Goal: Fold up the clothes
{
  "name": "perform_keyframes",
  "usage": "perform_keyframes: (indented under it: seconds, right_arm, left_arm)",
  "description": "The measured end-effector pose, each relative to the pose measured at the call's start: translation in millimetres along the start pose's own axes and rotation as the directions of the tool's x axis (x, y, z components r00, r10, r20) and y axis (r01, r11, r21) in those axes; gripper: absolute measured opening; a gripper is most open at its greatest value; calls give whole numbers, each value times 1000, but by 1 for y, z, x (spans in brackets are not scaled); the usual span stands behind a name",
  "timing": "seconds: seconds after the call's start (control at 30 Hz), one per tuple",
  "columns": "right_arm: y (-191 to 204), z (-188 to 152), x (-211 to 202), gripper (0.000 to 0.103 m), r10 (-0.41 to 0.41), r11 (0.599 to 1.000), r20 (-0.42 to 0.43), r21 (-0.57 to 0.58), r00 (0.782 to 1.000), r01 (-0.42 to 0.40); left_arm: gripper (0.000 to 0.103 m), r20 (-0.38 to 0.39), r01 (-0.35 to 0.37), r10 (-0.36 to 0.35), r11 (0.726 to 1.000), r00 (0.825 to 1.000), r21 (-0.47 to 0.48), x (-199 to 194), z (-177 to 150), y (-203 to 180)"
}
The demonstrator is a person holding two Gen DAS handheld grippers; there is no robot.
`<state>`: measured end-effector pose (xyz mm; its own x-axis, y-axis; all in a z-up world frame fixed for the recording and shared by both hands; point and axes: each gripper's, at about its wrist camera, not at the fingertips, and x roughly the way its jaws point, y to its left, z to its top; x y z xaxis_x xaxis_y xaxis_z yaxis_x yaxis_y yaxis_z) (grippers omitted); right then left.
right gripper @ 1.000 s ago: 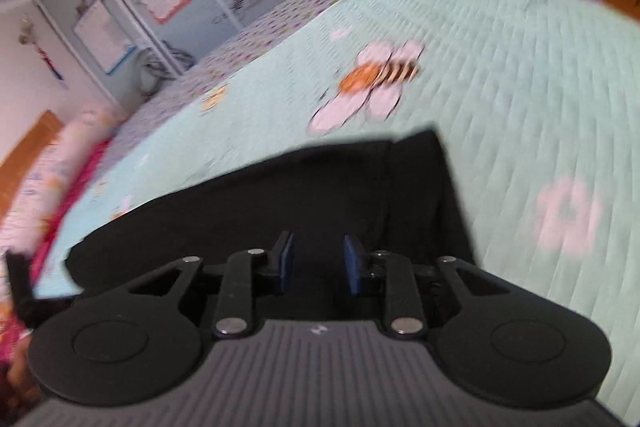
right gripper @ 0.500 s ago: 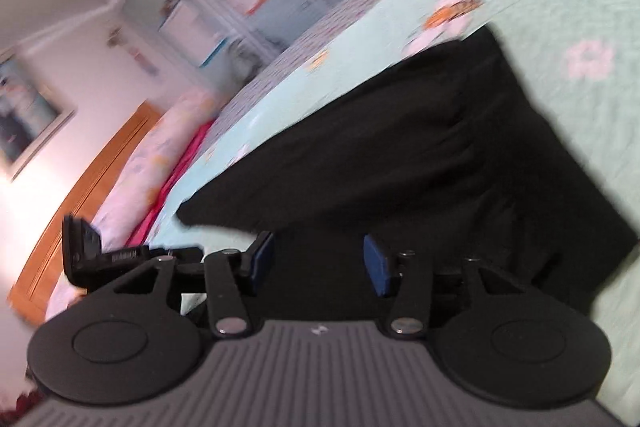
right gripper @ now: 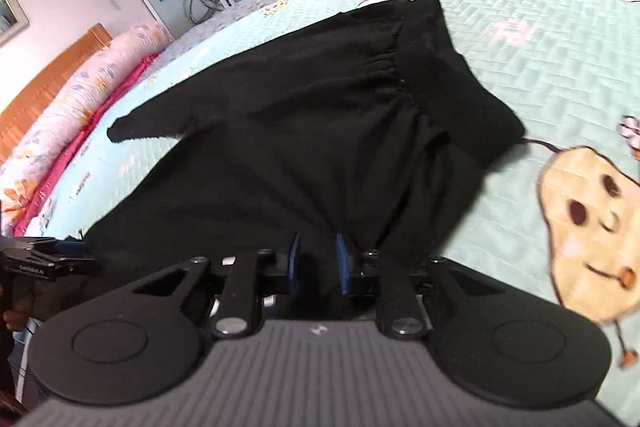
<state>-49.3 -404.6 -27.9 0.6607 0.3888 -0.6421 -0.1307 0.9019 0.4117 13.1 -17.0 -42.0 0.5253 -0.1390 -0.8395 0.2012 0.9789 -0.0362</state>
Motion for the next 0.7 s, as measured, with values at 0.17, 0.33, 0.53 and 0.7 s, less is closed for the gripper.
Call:
perform_keyframes:
  seconds: [0.17,0.33,0.53,0.7]
  right_arm:
    - [27,-1,-2,33,52,996,29,-73,998,-50]
    - [74,-6,24,39,159,969,-35,-185,987,-162]
    - [65,-26,36,40,150,969,-69,-188,986,-161]
    - [56,-29,16,41,169,979,-31,-106,985,-171]
  left_arm:
    - [95,-16,-110,111,993,994,28,-14,-17,3]
    - [97,-12,-200,201,978,980,57,-19,-33,6]
    - [103,-3,-219,219,974,976,-59,-18,-47,29]
    - [103,17,-214,217,972,976,-91,-15,-49,33]
